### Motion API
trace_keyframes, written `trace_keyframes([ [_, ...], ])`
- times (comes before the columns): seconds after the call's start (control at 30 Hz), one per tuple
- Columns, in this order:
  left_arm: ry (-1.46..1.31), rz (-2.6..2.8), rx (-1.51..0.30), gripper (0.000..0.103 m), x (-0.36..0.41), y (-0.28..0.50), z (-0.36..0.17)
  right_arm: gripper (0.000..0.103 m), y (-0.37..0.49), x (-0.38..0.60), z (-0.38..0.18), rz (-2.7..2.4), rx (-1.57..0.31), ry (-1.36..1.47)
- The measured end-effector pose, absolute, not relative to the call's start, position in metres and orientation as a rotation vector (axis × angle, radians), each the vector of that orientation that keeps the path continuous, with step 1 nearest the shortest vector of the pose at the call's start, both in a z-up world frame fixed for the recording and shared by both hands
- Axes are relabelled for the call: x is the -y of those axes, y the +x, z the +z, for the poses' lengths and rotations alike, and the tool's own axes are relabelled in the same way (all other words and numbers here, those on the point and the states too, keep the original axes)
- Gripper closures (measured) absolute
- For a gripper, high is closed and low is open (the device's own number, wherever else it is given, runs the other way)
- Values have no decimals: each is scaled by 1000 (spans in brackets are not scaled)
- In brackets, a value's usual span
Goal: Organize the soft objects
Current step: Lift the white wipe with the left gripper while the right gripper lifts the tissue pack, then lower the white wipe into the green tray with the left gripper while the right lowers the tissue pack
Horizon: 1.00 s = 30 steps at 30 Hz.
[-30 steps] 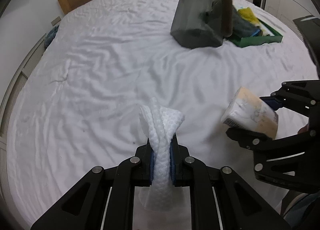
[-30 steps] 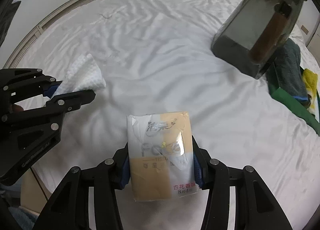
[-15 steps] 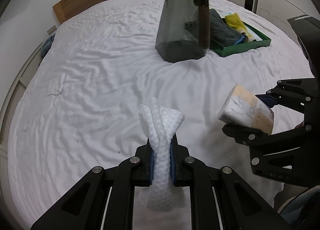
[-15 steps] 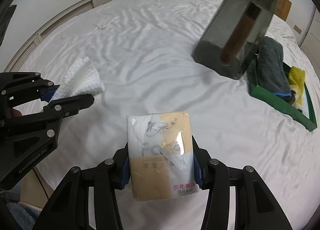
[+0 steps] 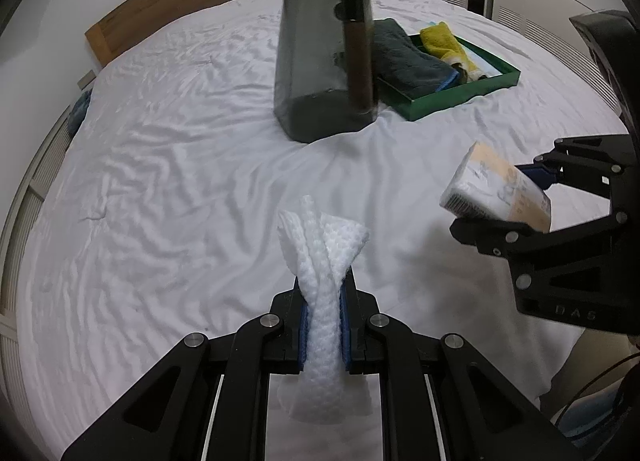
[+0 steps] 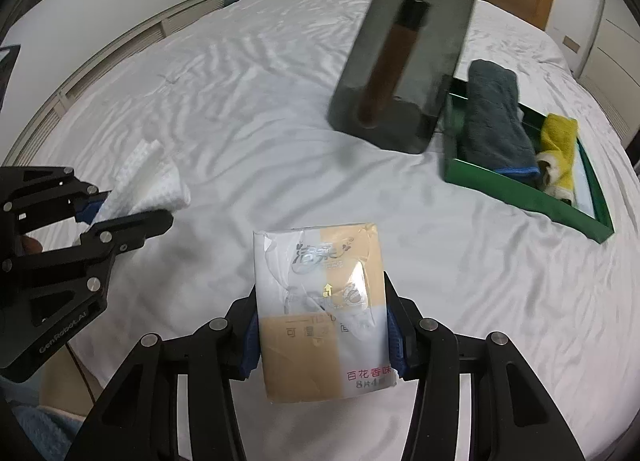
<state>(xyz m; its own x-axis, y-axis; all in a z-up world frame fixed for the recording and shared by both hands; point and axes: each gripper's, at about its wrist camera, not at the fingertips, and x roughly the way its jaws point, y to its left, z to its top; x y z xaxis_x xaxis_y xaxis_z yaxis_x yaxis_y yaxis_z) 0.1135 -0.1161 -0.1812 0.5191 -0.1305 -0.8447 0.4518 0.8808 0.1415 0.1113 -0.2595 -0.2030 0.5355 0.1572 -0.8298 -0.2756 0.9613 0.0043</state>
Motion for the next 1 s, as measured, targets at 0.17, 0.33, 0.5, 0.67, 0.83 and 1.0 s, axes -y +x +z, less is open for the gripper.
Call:
trace_keyframes([
  [0.17,381,-377,-966,93,130,114,-180,55,110,273,-197,234,-962,-115],
  [0.33,393,-394,-963,93,147,115,-179,55,108,291,-193,210,-952,-98],
  [0.5,403,-417,-964,93,162,117,-178,55,106,309,-187,181,-941,-82],
  [0.67,418,-440,-964,93,178,118,-178,55,105,326,-184,156,-933,-63],
  [0.83,403,-476,-965,93,204,126,-175,55,108,350,-178,122,-922,-53],
  [1.0,331,-531,-964,93,244,148,-161,55,120,392,-159,50,-885,-72],
])
